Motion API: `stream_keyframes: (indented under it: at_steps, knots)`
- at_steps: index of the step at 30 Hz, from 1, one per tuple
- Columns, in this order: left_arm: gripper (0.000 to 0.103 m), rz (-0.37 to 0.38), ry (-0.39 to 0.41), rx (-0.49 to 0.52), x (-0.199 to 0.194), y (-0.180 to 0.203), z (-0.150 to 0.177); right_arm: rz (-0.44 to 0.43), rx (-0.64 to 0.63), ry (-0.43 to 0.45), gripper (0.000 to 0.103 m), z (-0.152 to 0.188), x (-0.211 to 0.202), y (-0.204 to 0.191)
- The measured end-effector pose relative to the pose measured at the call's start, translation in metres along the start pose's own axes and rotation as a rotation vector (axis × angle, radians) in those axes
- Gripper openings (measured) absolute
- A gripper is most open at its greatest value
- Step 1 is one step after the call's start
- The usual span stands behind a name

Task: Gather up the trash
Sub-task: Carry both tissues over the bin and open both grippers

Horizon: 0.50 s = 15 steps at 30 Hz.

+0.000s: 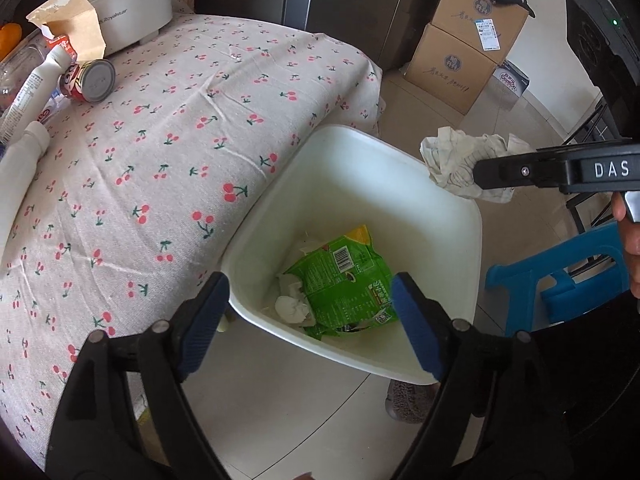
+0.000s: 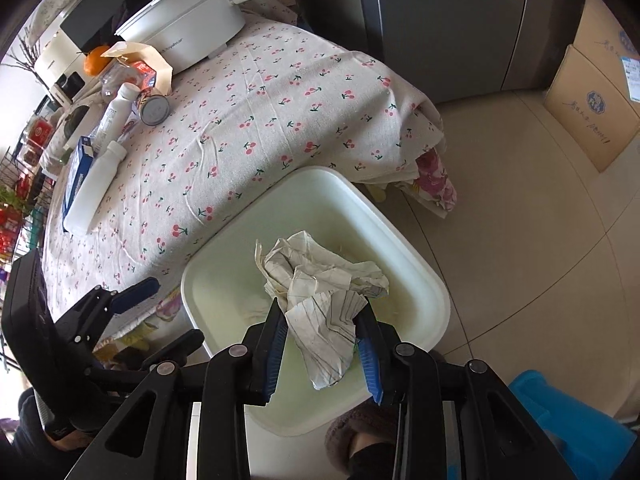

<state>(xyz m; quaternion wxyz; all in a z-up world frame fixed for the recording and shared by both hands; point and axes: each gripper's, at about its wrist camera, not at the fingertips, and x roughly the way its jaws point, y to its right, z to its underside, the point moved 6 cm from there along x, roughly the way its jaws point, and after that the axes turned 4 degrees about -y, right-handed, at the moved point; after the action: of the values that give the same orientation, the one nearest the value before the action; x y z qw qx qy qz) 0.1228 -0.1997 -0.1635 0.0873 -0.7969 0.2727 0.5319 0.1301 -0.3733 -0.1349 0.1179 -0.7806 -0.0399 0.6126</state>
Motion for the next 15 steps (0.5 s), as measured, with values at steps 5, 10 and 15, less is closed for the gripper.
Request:
stream_keyframes:
  at_steps: [5,10,15]
  knots:
    - [0.096,-0.037,-0.013,-0.051,-0.013,-0.02,0.006,0.007,-0.001,-0.021,0.037,0.001,0.005,-0.004]
    - [0.102,-0.068,-0.007,-0.096,-0.03,-0.042,0.013,0.0,0.0,-0.04,0.056,0.0,0.01,-0.011]
    - [0.102,-0.095,0.015,-0.157,-0.05,-0.068,0.024,0.033,-0.029,-0.034,0.09,-0.003,0.01,-0.021]
